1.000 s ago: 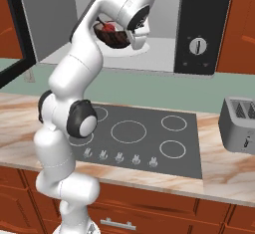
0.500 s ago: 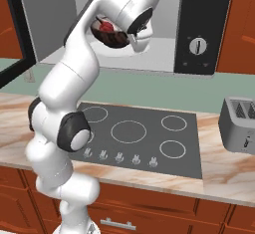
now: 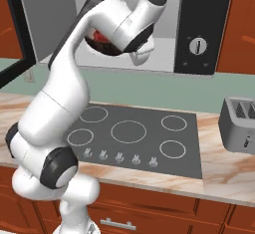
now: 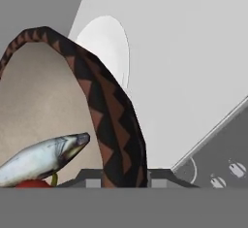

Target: The microwave is finished heating the fish and bell pepper. Take the bowl containing the food and place it on the dining counter.

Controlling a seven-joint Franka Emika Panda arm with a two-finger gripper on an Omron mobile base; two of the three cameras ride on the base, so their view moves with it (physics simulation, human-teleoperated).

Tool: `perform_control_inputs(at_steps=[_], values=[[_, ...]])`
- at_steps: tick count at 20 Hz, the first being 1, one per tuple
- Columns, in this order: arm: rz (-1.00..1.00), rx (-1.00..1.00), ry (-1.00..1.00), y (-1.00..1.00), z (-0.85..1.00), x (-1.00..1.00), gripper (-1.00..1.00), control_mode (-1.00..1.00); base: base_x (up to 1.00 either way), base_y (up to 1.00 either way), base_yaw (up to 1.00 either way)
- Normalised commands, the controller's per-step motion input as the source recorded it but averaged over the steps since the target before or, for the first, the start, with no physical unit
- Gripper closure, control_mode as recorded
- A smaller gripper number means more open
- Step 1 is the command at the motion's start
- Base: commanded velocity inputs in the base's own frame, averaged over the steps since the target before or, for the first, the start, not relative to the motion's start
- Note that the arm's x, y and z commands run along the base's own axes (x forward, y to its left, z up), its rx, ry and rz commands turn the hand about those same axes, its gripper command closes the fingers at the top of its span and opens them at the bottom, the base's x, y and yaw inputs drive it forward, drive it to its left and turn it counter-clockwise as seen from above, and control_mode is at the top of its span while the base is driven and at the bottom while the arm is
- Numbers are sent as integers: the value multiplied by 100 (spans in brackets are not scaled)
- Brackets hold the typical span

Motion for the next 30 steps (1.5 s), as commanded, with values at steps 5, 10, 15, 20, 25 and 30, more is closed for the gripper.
perform_control_inputs(at_steps=[5, 10, 15, 20, 25, 30], values=[[0, 0, -2, -28, -16, -100, 100, -100, 0, 0, 0], [0, -3, 0, -18, -45, -100, 100, -100, 0, 0, 0], [0, -13, 2, 0, -75, -100, 100, -100, 0, 0, 0], [2, -19, 0, 4, -92, -67, 100, -100, 0, 0, 0], [0, -6, -4, 1, -40, 0, 100, -100, 0, 0, 0], [0, 0, 0, 0, 0, 0, 100, -100, 0, 0, 0]])
